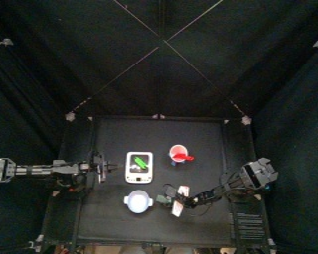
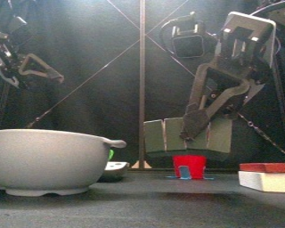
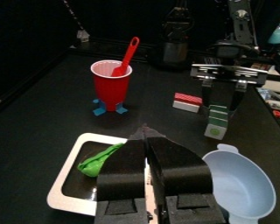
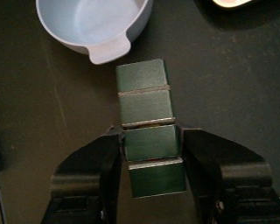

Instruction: Place sushi roll in bowl

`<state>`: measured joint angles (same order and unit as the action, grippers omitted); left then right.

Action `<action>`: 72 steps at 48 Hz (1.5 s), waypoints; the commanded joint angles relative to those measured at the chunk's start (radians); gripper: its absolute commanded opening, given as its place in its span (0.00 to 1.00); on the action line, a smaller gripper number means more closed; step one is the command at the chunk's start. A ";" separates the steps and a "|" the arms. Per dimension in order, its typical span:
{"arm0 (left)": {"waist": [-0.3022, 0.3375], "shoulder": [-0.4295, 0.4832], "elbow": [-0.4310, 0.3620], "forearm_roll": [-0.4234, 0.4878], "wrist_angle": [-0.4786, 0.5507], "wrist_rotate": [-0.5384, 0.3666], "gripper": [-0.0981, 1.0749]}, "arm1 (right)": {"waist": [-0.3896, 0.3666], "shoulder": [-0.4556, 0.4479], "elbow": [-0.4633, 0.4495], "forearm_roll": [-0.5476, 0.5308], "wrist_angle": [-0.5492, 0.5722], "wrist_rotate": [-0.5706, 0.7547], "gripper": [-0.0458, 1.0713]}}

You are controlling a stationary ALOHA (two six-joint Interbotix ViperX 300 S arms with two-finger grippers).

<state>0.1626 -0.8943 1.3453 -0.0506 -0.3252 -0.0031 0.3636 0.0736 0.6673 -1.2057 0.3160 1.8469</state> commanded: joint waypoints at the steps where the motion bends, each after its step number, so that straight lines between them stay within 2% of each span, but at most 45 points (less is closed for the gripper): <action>1: 0.003 0.002 -0.014 -0.002 -0.009 0.000 0.36 | -0.003 -0.041 -0.012 -0.003 0.003 0.000 0.54; 12: 0.003 0.002 -0.014 -0.002 -0.009 0.000 0.36 | -0.006 -0.041 -0.048 -0.029 0.005 -0.002 0.54; 23: 0.003 0.002 -0.012 -0.002 -0.009 0.002 0.36 | -0.021 -0.026 -0.150 -0.100 -0.003 -0.002 0.54; 29: 0.005 0.002 -0.014 -0.002 -0.009 0.002 0.36 | -0.054 -0.021 -0.206 -0.132 -0.006 0.002 0.54; 37: 0.006 0.002 -0.012 -0.002 -0.009 0.002 0.36 | -0.086 0.038 -0.278 -0.163 -0.058 0.000 0.54; 48: 0.006 0.002 -0.012 -0.002 -0.009 0.000 0.36 | -0.118 0.147 -0.377 -0.222 -0.184 0.000 0.54; 72: 0.006 0.003 -0.012 -0.002 -0.009 0.002 0.36 | -0.166 0.225 -0.425 -0.224 -0.218 0.000 0.55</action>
<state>0.1657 -0.8943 1.3453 -0.0506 -0.3252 -0.0031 0.2086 0.3221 0.2684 -1.4266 0.1012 1.8484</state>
